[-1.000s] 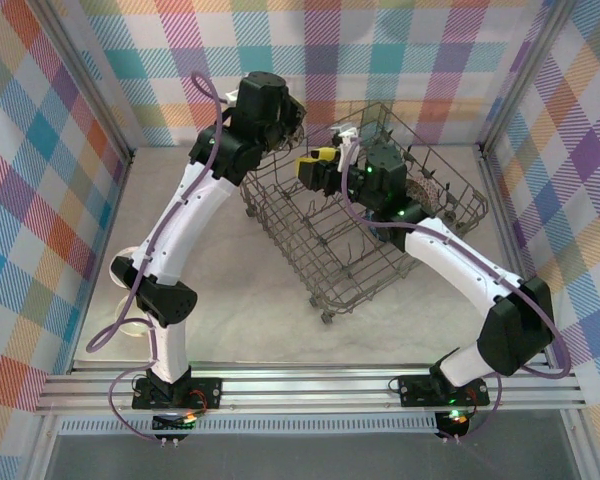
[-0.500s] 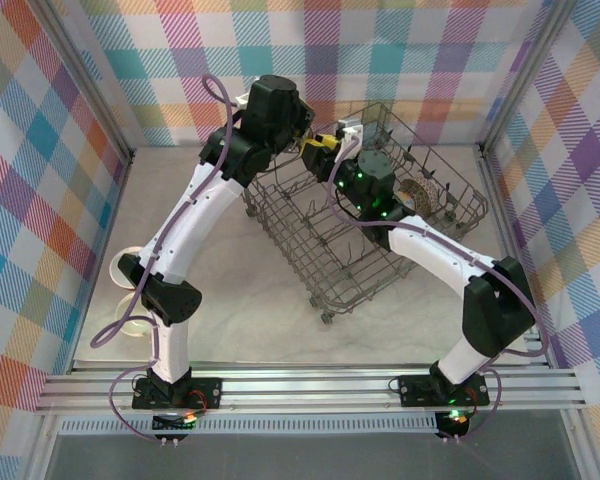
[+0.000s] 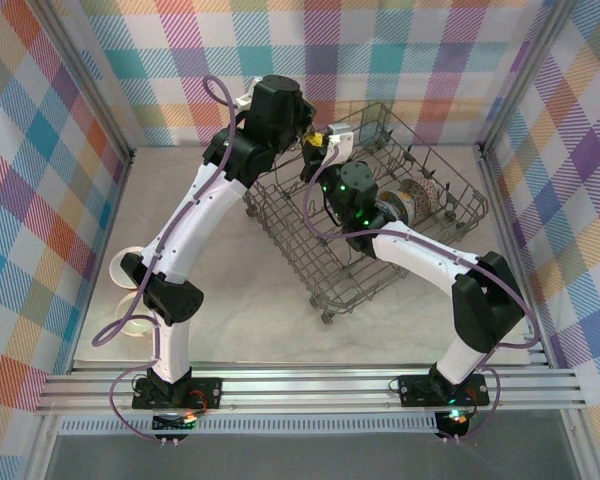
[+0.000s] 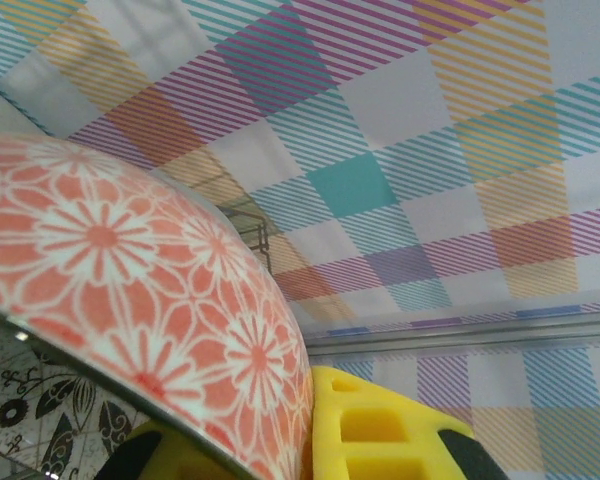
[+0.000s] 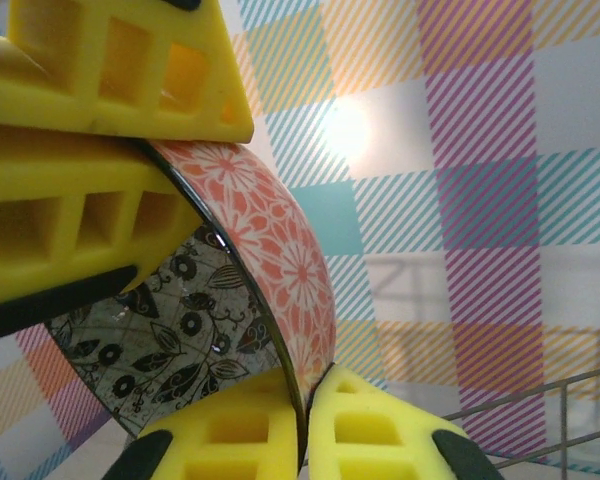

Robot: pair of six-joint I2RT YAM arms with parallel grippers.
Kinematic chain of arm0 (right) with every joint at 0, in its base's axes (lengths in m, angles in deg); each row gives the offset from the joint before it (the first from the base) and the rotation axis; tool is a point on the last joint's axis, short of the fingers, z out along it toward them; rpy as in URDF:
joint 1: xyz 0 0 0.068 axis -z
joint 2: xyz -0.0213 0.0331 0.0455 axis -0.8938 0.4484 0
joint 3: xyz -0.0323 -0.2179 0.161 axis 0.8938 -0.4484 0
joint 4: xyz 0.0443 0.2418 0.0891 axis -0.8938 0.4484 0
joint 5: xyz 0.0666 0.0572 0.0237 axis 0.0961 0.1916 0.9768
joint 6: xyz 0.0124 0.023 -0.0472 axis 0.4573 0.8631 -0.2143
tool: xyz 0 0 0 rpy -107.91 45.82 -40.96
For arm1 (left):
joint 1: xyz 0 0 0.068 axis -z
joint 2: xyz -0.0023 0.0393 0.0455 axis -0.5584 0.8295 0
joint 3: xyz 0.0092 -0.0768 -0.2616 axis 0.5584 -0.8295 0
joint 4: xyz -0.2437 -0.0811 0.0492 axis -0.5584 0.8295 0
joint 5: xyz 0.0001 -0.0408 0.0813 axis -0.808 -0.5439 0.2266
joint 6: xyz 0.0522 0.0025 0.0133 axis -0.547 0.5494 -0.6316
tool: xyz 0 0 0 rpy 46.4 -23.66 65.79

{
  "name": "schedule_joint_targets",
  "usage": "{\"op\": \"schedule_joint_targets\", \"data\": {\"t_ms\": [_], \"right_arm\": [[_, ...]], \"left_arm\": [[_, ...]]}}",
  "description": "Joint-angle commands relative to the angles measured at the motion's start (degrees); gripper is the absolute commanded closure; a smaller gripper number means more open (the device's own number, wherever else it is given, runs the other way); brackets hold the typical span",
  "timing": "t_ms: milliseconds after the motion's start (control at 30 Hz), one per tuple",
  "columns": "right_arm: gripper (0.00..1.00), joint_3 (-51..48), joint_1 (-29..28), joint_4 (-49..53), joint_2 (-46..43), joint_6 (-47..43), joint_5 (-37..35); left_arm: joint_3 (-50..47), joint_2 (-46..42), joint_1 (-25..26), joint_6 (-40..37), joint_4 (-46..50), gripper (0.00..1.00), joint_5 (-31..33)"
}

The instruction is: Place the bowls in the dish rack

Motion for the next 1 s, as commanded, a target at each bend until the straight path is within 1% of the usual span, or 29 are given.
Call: {"op": "schedule_joint_targets", "data": {"t_ms": [0,167,233,467,600,733,867,900,967], "right_arm": [[1.00,2.3,-0.9,-5.2,0.7,-3.4,-3.3],[1.00,2.6,-1.1,-7.4,1.2,-4.8,-5.7],[1.00,2.8,-1.2,-7.4,1.2,-5.3,-5.9],[1.00,2.3,-1.2,-8.1,0.6,-6.1,-6.3],[1.00,1.9,-1.1,-8.0,0.0,-6.8,-6.5],[1.00,1.9,-1.0,-6.2,-0.7,-7.0,-6.8],[1.00,2.1,-0.2,-2.8,-1.6,-6.0,-7.4],[1.00,2.3,0.1,-1.4,-2.0,-5.3,-7.7],[1.00,2.7,0.8,1.2,-2.6,-3.8,-7.9]], "left_arm": [[2.3,0.0,1.4,-0.5,-1.8,1.00,0.0],[-0.5,-1.3,1.8,-0.2,-3.4,0.98,-0.4],[-1.3,-1.8,1.8,-0.3,-3.7,0.94,-0.4],[-4.5,-3.5,1.8,-0.5,-5.8,0.77,-1.2],[-4.5,-3.5,1.8,-1.3,-6.6,0.75,-1.7],[-4.6,-3.2,1.9,-1.8,-7.7,0.72,-2.5],[-4.4,-3.1,2.1,-2.6,-8.8,0.64,-3.3],[-4.3,-3.1,2.2,-3.2,-9.0,0.61,-3.6],[-3.6,-3.0,2.3,-5.3,-9.0,0.58,-3.9]]}}
